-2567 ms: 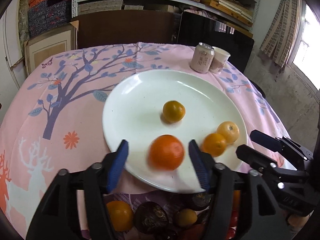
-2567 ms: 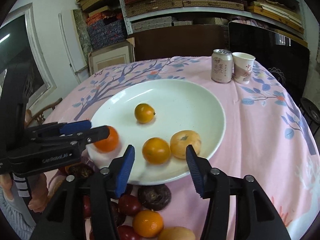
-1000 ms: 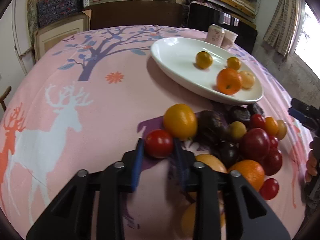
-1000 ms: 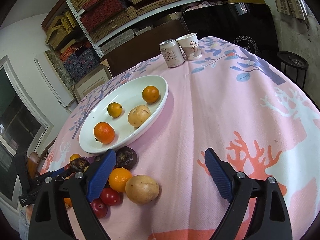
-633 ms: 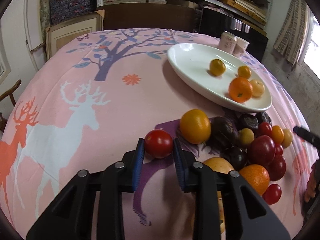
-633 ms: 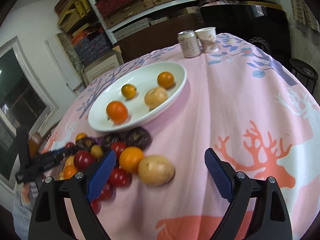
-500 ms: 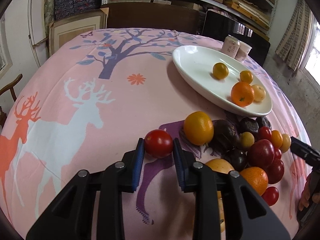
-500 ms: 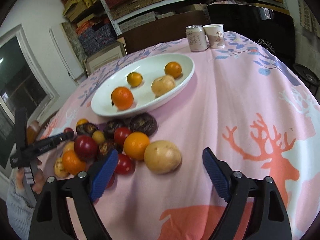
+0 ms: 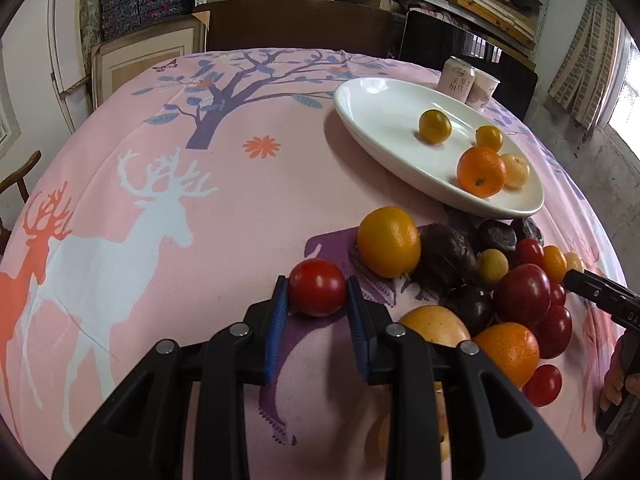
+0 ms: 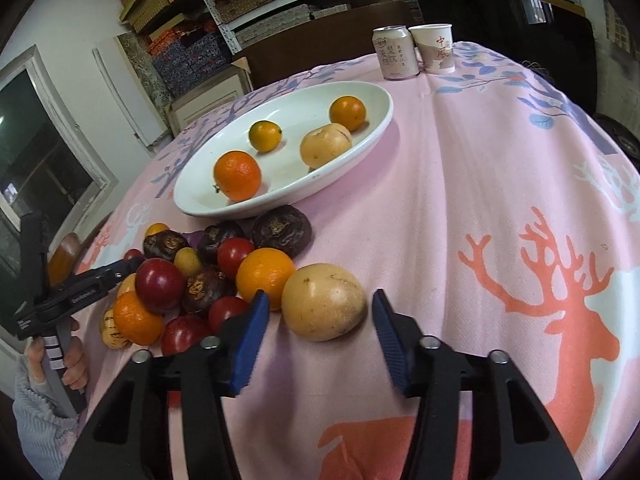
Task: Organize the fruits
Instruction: 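Place the red tomato and the potato onto the white plate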
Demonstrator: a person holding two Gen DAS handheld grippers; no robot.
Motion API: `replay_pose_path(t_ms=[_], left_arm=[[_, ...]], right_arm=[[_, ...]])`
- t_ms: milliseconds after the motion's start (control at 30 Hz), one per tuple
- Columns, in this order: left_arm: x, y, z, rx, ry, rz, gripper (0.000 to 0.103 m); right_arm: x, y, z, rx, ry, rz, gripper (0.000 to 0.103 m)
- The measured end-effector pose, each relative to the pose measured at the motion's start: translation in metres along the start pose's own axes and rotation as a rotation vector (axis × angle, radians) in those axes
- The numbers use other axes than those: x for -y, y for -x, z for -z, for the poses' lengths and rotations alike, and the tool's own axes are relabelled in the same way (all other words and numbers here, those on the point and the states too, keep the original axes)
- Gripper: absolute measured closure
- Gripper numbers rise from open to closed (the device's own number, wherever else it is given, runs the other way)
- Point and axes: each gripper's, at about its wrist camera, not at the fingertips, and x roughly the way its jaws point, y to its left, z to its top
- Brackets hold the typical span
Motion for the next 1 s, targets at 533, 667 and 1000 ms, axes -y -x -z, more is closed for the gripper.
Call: replay_pose_path(t_ms=[533, 667, 1000], left_arm=[[0.000, 0.029, -0.019, 0.097, 0.063, 0.062, 0.075], [0.020, 0.029, -0.056, 0.125, 0.025, 0.031, 0.075], [0.062, -0.036, -0.120, 0.066, -0.016, 0.035, 0.075]], right_arm=[[0.026, 0.024, -0.011, 0.102, -0.136, -0.034, 0.061], [0.019, 0.033, -0.050, 0.133, -0.134, -0.061, 0.061], [-0.031, -0.029, -0.126, 0.091, -0.032, -0.050, 0.061]])
